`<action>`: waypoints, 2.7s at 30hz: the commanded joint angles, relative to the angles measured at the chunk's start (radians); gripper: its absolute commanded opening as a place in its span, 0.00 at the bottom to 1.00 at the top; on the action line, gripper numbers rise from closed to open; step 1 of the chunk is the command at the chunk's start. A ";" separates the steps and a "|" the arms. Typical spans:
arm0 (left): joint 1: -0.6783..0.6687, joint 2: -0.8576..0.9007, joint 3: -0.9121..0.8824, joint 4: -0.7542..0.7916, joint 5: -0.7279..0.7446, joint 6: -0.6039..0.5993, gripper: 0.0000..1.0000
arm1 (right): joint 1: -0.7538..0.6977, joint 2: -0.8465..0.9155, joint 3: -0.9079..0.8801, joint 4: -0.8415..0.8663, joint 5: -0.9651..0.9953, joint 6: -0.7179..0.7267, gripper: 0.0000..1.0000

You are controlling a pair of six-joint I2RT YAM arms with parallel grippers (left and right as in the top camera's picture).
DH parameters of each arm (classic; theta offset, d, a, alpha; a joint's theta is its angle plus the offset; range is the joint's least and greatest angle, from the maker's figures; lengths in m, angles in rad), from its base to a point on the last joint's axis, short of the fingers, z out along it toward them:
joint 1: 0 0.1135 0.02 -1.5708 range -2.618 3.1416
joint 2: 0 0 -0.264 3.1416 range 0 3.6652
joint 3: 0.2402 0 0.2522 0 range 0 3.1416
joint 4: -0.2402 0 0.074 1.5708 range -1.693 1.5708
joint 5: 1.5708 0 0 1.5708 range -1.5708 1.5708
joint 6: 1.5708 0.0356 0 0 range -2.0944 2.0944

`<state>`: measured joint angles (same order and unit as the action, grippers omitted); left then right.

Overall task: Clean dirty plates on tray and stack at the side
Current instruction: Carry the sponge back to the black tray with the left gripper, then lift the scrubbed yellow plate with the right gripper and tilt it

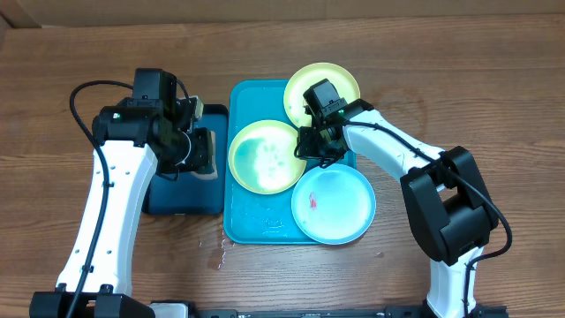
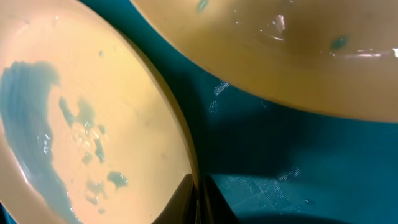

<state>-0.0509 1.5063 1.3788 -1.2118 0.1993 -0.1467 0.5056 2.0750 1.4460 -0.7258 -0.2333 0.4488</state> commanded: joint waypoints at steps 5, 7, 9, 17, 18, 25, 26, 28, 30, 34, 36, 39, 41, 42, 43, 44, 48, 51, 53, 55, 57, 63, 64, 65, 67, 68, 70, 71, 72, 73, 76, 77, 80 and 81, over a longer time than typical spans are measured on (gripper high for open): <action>-0.011 -0.111 -0.007 -0.004 -0.025 0.011 0.04 | 0.003 0.006 0.014 -0.008 -0.041 0.032 0.04; -0.011 -0.168 -0.007 -0.004 -0.025 0.008 0.04 | 0.002 0.002 0.033 -0.025 -0.048 0.032 0.04; -0.011 -0.217 -0.007 -0.008 -0.018 -0.005 0.04 | 0.000 -0.010 0.052 -0.043 -0.048 0.031 0.04; -0.011 -0.359 -0.007 -0.048 -0.037 -0.018 0.04 | -0.022 -0.071 0.144 -0.183 -0.048 0.031 0.04; -0.011 -0.365 -0.007 -0.047 -0.051 -0.018 0.04 | -0.026 -0.079 0.156 -0.204 -0.048 0.031 0.04; -0.011 -0.370 -0.007 -0.068 -0.122 -0.047 0.04 | -0.039 -0.130 0.232 -0.325 -0.048 0.067 0.04; -0.011 -0.370 -0.007 -0.072 -0.122 -0.057 0.04 | -0.033 -0.130 0.244 -0.335 -0.048 0.077 0.04; -0.011 -0.370 -0.007 -0.075 -0.129 -0.060 0.04 | -0.015 -0.130 0.263 -0.334 -0.048 0.089 0.04; -0.011 -0.370 -0.007 -0.075 -0.160 -0.070 0.04 | 0.007 -0.130 0.264 -0.293 -0.048 0.117 0.04; -0.011 -0.370 -0.007 -0.116 -0.323 -0.168 0.04 | 0.071 -0.129 0.264 -0.183 0.016 0.187 0.04; -0.011 -0.369 -0.007 -0.142 -0.366 -0.237 0.04 | 0.117 -0.127 0.264 -0.127 0.095 0.222 0.04; -0.011 -0.370 -0.008 -0.163 -0.376 -0.280 0.04 | 0.193 -0.115 0.264 -0.028 0.198 0.237 0.04; -0.011 -0.370 -0.008 -0.172 -0.396 -0.280 0.04 | 0.241 -0.101 0.264 0.033 0.250 0.237 0.04; -0.011 -0.370 -0.008 -0.175 -0.406 -0.280 0.04 | 0.268 -0.092 0.264 0.063 0.285 0.237 0.04; -0.011 -0.370 -0.008 -0.178 -0.409 -0.281 0.04 | 0.289 -0.082 0.264 0.086 0.319 0.237 0.04; -0.011 -0.370 -0.008 -0.179 -0.409 -0.280 0.04 | 0.309 -0.072 0.264 0.105 0.353 0.236 0.04; -0.011 -0.369 -0.008 -0.177 -0.409 -0.281 0.04 | 0.381 -0.033 0.264 0.176 0.516 0.189 0.04; -0.011 -0.369 -0.008 -0.176 -0.409 -0.281 0.04 | 0.414 -0.025 0.264 0.260 0.604 0.058 0.04; -0.011 -0.369 -0.008 -0.177 -0.407 -0.281 0.04 | 0.428 -0.031 0.265 0.335 0.653 -0.043 0.04; -0.011 -0.369 -0.008 -0.176 -0.405 -0.280 0.04 | 0.437 -0.045 0.265 0.409 0.678 -0.148 0.04; -0.011 -0.369 -0.008 -0.176 -0.405 -0.280 0.04 | 0.444 -0.069 0.265 0.468 0.712 -0.237 0.04; -0.011 -0.369 -0.008 -0.176 -0.404 -0.281 0.04 | 0.449 -0.159 0.265 0.563 0.791 -0.384 0.04; -0.011 -0.369 -0.008 -0.176 -0.402 -0.281 0.04 | 0.449 -0.172 0.265 0.569 0.790 -0.395 0.04; -0.011 -0.369 -0.008 -0.176 -0.398 -0.281 0.04 | 0.449 -0.185 0.265 0.573 0.790 -0.399 0.04; -0.011 -0.369 -0.008 -0.176 -0.389 -0.281 0.04 | 0.449 -0.209 0.265 0.577 0.790 -0.399 0.04; -0.011 -0.369 -0.008 -0.176 -0.389 -0.280 0.04 | 0.449 -0.218 0.265 0.579 0.790 -0.399 0.04; -0.011 -0.369 -0.009 -0.176 -0.389 -0.280 0.04 | 0.449 -0.233 0.265 0.584 0.790 -0.414 0.04; -0.011 -0.369 -0.009 -0.176 -0.389 -0.281 0.04 | 0.452 -0.238 0.265 0.589 0.790 -0.430 0.04; -0.011 -0.369 -0.009 -0.176 -0.389 -0.281 0.04 | 0.455 -0.241 0.265 0.594 0.790 -0.452 0.04; -0.011 -0.369 -0.009 -0.176 -0.389 -0.280 0.04 | 0.460 -0.242 0.265 0.598 0.790 -0.470 0.04; -0.011 -0.368 -0.009 -0.176 -0.389 -0.281 0.04 | 0.479 -0.242 0.265 0.600 0.790 -0.483 0.04; -0.011 -0.368 -0.009 -0.176 -0.389 -0.281 0.04 | 0.486 -0.242 0.264 0.600 0.790 -0.483 0.04; -0.011 -0.367 -0.009 -0.175 -0.389 -0.281 0.04 | 0.497 -0.242 0.264 0.602 0.792 -0.483 0.04; -0.011 -0.367 -0.009 -0.175 -0.389 -0.281 0.04 | 0.497 -0.242 0.264 0.605 0.794 -0.484 0.04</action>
<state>-0.0525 1.1435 1.3685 -1.3914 -0.1844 -0.4133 0.9913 1.8523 1.6833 -0.1337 0.5495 -0.0193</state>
